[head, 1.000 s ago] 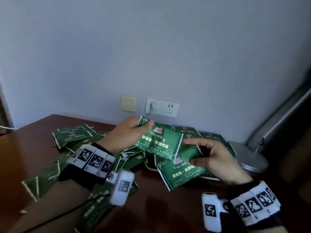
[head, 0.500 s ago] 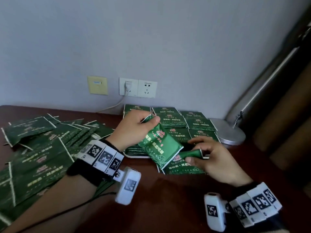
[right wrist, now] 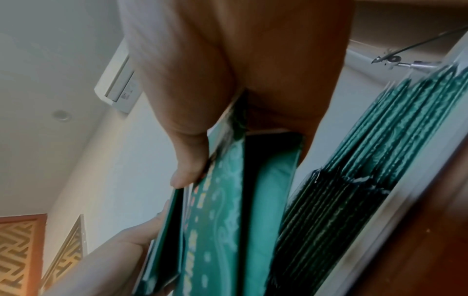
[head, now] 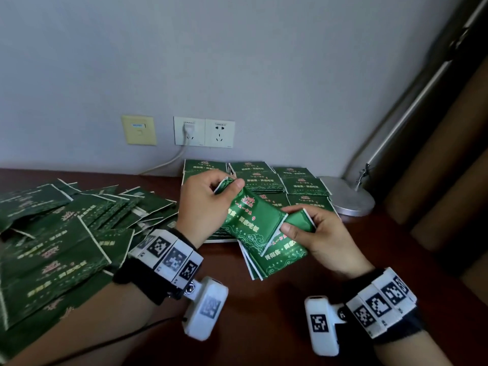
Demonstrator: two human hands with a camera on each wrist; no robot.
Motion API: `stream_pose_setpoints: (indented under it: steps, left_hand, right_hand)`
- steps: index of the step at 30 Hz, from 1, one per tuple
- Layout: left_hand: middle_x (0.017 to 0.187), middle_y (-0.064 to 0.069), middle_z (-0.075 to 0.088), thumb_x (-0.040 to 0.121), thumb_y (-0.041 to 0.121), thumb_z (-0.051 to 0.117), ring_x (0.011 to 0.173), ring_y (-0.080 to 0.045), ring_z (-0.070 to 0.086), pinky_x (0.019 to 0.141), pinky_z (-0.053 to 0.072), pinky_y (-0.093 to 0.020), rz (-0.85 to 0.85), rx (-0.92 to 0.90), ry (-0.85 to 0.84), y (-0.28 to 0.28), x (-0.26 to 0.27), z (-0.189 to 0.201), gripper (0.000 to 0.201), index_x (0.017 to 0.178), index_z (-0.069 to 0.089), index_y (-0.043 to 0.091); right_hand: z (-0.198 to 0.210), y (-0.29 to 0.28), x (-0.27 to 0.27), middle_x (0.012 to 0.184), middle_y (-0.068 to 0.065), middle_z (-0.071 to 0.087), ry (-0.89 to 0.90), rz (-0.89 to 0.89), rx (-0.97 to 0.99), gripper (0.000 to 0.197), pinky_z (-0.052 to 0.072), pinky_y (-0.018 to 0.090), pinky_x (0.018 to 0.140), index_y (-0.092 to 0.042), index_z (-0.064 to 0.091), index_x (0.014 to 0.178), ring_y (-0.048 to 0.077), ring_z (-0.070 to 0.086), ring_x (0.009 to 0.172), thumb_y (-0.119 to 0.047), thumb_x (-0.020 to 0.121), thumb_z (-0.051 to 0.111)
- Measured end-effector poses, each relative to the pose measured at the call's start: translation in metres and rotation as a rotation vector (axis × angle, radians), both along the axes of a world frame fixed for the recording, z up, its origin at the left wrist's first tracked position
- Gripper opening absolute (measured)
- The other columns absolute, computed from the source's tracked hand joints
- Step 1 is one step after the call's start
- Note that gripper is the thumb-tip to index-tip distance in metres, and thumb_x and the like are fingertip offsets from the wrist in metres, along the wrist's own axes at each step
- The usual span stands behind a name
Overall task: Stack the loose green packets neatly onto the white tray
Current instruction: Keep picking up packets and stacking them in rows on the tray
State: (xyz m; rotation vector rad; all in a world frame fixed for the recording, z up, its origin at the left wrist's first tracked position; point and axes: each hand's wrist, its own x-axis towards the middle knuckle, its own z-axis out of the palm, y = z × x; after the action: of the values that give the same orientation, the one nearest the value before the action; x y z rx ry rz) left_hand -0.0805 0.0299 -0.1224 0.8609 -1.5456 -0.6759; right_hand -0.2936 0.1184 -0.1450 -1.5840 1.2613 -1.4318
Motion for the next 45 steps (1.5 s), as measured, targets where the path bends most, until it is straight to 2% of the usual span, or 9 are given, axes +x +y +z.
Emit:
stream_pose_setpoints:
  steps: [12, 17, 20, 24, 29, 33, 38, 42, 45]
  left_hand:
    - [0.074, 0.001, 0.074, 0.094, 0.031, 0.066, 0.074, -0.017, 0.069, 0.073, 0.056, -0.042, 0.103, -0.024, -0.035, 0.002, -0.009, -0.015, 0.022, 0.081, 0.078, 0.017]
    - [0.084, -0.01, 0.076, 0.093, 0.031, 0.066, 0.077, -0.024, 0.067, 0.074, 0.057, -0.045, -0.09, 0.392, 0.299, 0.003, -0.013, -0.003, 0.022, 0.086, 0.078, 0.014]
    - [0.083, -0.01, 0.075, 0.094, 0.03, 0.065, 0.07, -0.023, 0.068, 0.062, 0.055, -0.031, -0.186, 0.567, 0.367, 0.005, -0.006, 0.01, 0.023, 0.089, 0.076, 0.011]
    - [0.083, -0.011, 0.072, 0.101, 0.024, 0.055, 0.074, -0.027, 0.064, 0.071, 0.055, -0.043, -0.092, 0.334, 0.201, 0.006, -0.011, 0.001, 0.023, 0.087, 0.071, 0.016]
    - [0.095, -0.028, 0.064, 0.106, 0.017, 0.039, 0.071, -0.028, 0.053, 0.059, 0.049, -0.045, 0.017, 0.281, 0.139, -0.009, -0.012, -0.006, 0.033, 0.095, 0.065, 0.034]
    - [0.085, -0.01, 0.067, 0.097, 0.001, 0.034, 0.071, -0.026, 0.063, 0.061, 0.049, -0.038, 0.002, 0.484, 0.247, -0.021, -0.03, 0.01, 0.042, 0.085, 0.062, 0.03]
    - [0.082, -0.012, 0.061, 0.083, -0.006, 0.033, 0.083, -0.033, 0.062, 0.07, 0.051, -0.044, -0.012, 0.371, 0.091, -0.043, -0.078, 0.044, 0.042, 0.064, 0.059, 0.021]
    - [0.1, -0.007, 0.069, 0.098, -0.002, 0.038, 0.095, -0.027, 0.067, 0.077, 0.06, -0.038, -0.131, 0.443, -0.014, -0.066, -0.125, 0.064, 0.037, 0.085, 0.068, 0.017]
    - [0.103, -0.008, 0.071, 0.098, 0.001, 0.049, 0.097, -0.025, 0.068, 0.082, 0.059, -0.036, -0.203, 0.51, -0.101, -0.085, -0.155, 0.064, 0.028, 0.089, 0.07, 0.018]
  right_hand:
    - [-0.003, 0.0, 0.007, 0.076, 0.0, 0.071, 0.039, -0.002, -0.063, 0.016, 0.046, 0.025, 0.066, -0.014, 0.073, 0.09, 0.012, 0.061, 0.069, -0.025, 0.079, 0.076]
    - [-0.002, -0.002, -0.002, 0.062, 0.015, 0.053, 0.084, -0.085, -0.047, 0.013, 0.031, 0.028, 0.054, -0.012, 0.07, 0.075, 0.017, 0.04, 0.057, -0.015, 0.087, 0.073]
    - [-0.001, -0.003, -0.014, 0.065, 0.0, 0.065, 0.079, -0.117, -0.047, 0.014, 0.04, 0.023, 0.059, -0.015, 0.073, 0.074, 0.01, 0.052, 0.059, -0.009, 0.087, 0.073]
    - [0.004, 0.0, -0.016, 0.057, -0.012, 0.061, 0.054, -0.112, -0.016, 0.012, 0.038, 0.011, 0.054, -0.014, 0.072, 0.08, -0.002, 0.048, 0.05, -0.008, 0.09, 0.07]
    - [-0.001, -0.013, -0.04, 0.095, 0.0, 0.073, -0.115, -0.314, 0.022, 0.014, 0.05, 0.033, 0.088, -0.023, 0.07, 0.09, 0.02, 0.067, 0.092, -0.014, 0.096, 0.061]
    - [0.012, -0.027, -0.066, 0.08, 0.009, 0.066, -0.509, -0.55, 0.147, 0.028, 0.051, 0.034, 0.073, -0.014, 0.066, 0.087, 0.023, 0.062, 0.071, 0.001, 0.094, 0.043]
    - [0.035, -0.049, -0.097, 0.076, 0.004, 0.057, -0.345, -0.655, 0.177, 0.027, 0.046, 0.026, 0.063, -0.014, 0.064, 0.091, 0.019, 0.054, 0.069, 0.004, 0.085, 0.044]
    - [0.04, -0.056, -0.124, 0.078, 0.009, 0.063, -0.32, -0.574, 0.218, 0.036, 0.041, 0.016, 0.034, -0.011, 0.062, 0.101, 0.014, 0.059, 0.051, 0.016, 0.079, 0.051]
    - [0.029, -0.065, -0.142, 0.087, 0.014, 0.071, -0.224, -0.493, 0.271, 0.042, 0.044, 0.019, 0.038, -0.014, 0.063, 0.105, 0.016, 0.066, 0.055, 0.018, 0.077, 0.064]
